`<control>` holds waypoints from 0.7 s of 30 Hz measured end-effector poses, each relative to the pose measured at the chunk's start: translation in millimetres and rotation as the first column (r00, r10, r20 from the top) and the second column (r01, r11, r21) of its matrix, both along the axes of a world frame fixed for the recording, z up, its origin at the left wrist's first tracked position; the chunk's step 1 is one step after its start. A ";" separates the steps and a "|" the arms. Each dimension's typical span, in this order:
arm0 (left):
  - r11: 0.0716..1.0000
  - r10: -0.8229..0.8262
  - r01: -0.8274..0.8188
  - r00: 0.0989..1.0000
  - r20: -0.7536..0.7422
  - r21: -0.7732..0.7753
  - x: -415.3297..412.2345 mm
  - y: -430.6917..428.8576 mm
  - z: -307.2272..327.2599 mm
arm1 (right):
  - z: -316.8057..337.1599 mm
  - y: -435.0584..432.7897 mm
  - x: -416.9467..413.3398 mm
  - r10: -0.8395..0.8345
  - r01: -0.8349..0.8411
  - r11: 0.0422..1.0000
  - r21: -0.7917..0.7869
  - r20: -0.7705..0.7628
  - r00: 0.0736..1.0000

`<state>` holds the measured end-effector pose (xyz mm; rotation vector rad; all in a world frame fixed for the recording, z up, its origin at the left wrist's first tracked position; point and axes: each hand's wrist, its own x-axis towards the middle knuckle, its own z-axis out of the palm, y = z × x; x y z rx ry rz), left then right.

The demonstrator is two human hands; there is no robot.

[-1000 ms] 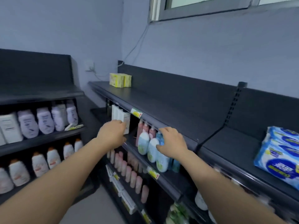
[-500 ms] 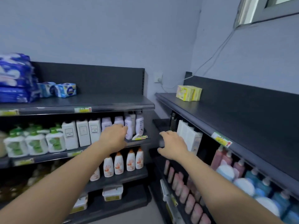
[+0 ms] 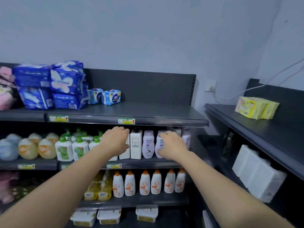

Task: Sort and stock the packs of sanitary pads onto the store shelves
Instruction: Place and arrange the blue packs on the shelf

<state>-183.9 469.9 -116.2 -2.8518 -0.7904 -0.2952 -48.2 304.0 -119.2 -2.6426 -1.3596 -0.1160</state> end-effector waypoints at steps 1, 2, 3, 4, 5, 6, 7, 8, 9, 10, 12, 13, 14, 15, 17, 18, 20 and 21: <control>1.000 0.018 -0.018 1.000 0.007 0.006 3.5 14.9 0.8 | 3.2 17.6 6.7 0.028 -0.028 1.000 0.002 0.009 1.000; 0.999 0.034 -0.035 0.999 0.023 0.012 7.0 27.2 2.2 | 5.3 33.7 13.5 0.051 -0.051 0.999 0.008 0.018 0.999; 0.998 0.053 -0.054 0.998 0.038 0.015 11.4 41.2 4.2 | 7.9 51.4 20.9 0.076 -0.077 0.997 0.017 0.028 0.997; 0.997 0.073 -0.074 0.996 0.053 0.013 15.5 54.3 7.1 | 10.5 68.2 27.9 0.099 -0.100 0.995 0.027 0.035 0.995; 0.996 0.093 -0.094 0.994 0.064 0.001 19.8 65.5 9.9 | 13.1 83.1 33.9 0.119 -0.120 0.992 0.033 0.039 0.992; 0.993 0.114 -0.114 0.991 0.068 -0.008 26.1 80.1 13.2 | 16.2 101.1 41.9 0.143 -0.144 0.989 0.041 0.042 0.989; 0.991 0.134 -0.134 0.988 0.071 -0.013 31.8 92.9 16.2 | 18.3 116.7 49.3 0.161 -0.163 0.986 0.045 0.044 0.986; 0.988 0.155 -0.155 0.985 0.071 -0.015 38.3 107.5 20.2 | 21.3 134.0 57.8 0.179 -0.181 0.982 0.047 0.048 0.983; 0.985 0.174 -0.173 0.982 0.070 -0.017 43.9 120.8 24.2 | 24.2 149.8 65.8 0.194 -0.197 0.979 0.047 0.054 0.979; 0.981 0.192 -0.191 0.979 0.074 -0.019 48.4 132.6 27.2 | 26.8 163.2 72.4 0.207 -0.210 0.977 0.047 0.059 0.977; 0.973 0.229 -0.227 0.969 0.092 -0.028 59.4 157.9 31.1 | 31.6 192.4 88.0 0.236 -0.240 0.970 0.047 0.072 0.969; 0.969 0.249 -0.246 0.963 0.100 -0.039 64.2 169.0 31.8 | 32.7 206.2 94.9 0.251 -0.255 0.966 0.048 0.070 0.965; 0.964 0.264 -0.260 0.958 0.108 -0.049 68.3 178.7 31.6 | 33.2 218.1 101.2 0.263 -0.266 0.962 0.052 0.067 0.963; 0.961 0.275 -0.270 0.955 0.115 -0.058 72.1 186.7 31.3 | 33.3 228.3 106.3 0.272 -0.275 0.960 0.057 0.061 0.960; 0.956 0.290 -0.284 0.951 0.110 -0.074 80.6 204.3 29.6 | 31.3 249.5 116.3 0.283 -0.285 0.957 0.057 0.042 0.958; 0.954 0.296 -0.288 0.949 0.108 -0.081 85.4 213.6 29.1 | 29.5 260.7 121.2 0.287 -0.288 0.956 0.055 0.033 0.957; 0.954 0.296 -0.288 0.947 0.121 -0.078 94.3 230.6 28.1 | 26.1 279.7 129.0 0.291 -0.292 0.955 0.048 0.020 0.957; 0.955 0.295 -0.286 0.947 0.131 -0.077 99.9 241.7 27.2 | 24.1 291.7 133.0 0.293 -0.294 0.955 0.044 0.017 0.956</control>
